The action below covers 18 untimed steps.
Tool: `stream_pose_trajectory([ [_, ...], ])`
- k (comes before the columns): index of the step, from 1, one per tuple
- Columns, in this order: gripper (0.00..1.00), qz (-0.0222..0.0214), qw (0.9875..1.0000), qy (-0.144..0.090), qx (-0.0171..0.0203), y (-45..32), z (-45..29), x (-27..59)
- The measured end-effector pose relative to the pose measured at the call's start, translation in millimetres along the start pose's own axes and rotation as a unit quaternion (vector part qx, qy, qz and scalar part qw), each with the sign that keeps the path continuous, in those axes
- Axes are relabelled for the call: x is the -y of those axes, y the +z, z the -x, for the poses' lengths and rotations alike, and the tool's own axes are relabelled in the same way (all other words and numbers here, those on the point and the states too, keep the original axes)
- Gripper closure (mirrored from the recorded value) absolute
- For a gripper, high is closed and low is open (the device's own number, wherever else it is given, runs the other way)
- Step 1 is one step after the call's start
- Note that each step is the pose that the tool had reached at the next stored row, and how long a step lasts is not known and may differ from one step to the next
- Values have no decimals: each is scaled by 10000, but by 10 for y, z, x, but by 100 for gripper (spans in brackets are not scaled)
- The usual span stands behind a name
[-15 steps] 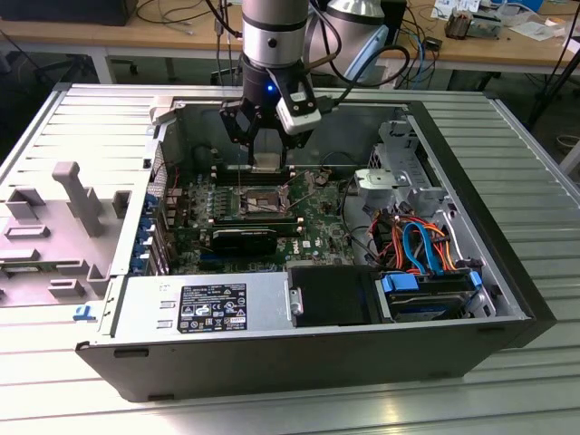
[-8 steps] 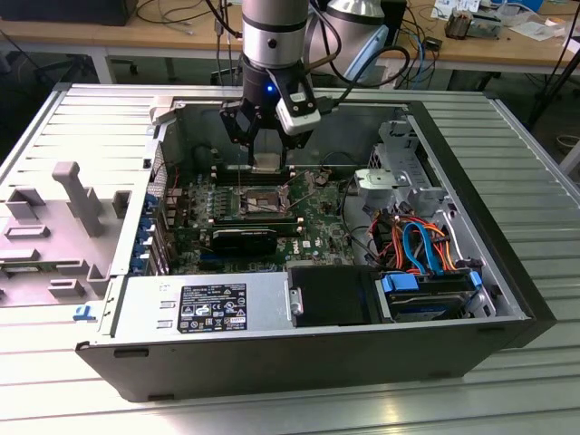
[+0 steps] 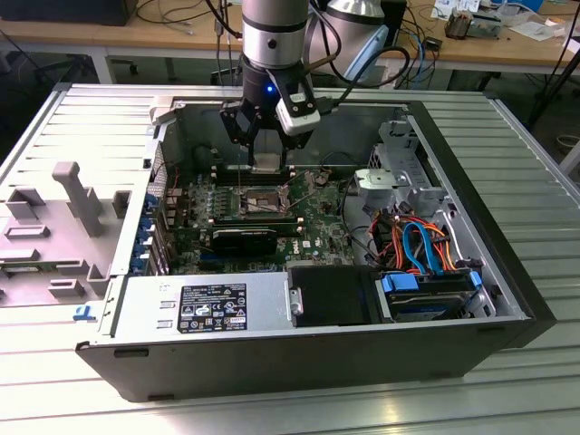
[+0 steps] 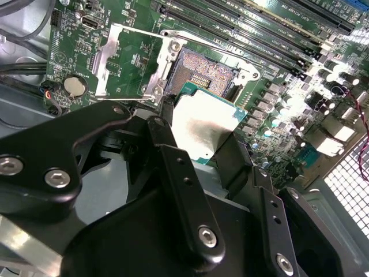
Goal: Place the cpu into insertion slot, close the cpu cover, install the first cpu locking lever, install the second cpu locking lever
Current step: 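Place the cpu into insertion slot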
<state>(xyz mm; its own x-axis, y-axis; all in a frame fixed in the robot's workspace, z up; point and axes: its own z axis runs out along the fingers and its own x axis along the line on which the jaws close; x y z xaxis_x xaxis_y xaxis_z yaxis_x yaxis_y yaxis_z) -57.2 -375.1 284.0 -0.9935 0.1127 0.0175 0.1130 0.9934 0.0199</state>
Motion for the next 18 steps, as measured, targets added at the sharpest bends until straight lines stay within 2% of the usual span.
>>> stream_pose_trajectory([
  [18, 46, 1, 10000, 68, 1, 20, 0, 0],
])
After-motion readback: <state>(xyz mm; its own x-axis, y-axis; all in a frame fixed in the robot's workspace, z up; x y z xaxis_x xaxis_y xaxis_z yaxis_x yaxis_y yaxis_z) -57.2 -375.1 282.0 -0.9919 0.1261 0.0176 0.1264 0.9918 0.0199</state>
